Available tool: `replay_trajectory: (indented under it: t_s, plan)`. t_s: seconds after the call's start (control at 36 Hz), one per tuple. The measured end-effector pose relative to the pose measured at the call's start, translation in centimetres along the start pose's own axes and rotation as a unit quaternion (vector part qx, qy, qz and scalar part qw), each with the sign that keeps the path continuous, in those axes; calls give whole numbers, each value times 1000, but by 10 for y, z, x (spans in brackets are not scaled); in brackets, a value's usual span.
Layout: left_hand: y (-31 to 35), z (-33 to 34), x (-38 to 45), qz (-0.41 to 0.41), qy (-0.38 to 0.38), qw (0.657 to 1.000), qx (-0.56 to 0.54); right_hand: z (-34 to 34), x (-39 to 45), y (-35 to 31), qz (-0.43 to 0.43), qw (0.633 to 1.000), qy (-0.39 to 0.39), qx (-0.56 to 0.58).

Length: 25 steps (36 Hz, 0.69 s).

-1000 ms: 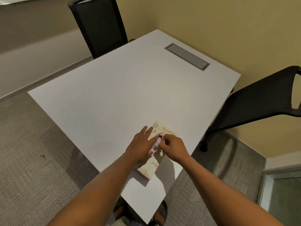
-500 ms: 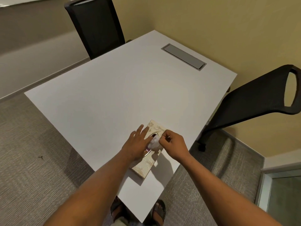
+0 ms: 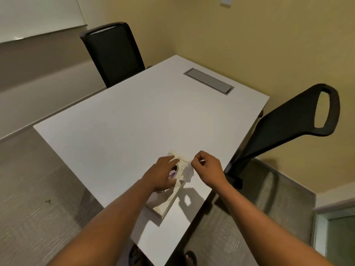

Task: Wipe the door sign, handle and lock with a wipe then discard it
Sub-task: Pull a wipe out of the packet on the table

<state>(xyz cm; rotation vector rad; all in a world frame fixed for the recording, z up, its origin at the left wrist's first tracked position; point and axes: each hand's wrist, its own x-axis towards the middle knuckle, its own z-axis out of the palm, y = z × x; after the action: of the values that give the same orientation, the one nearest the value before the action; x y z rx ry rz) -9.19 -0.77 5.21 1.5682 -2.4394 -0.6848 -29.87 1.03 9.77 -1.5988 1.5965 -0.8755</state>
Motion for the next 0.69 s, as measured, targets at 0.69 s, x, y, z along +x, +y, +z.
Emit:
replay_trajectory:
  t_s: [0.69]
  plan:
    - [105, -9, 27, 1, 85, 991, -105, -75, -32, 10, 3, 995, 94, 31]
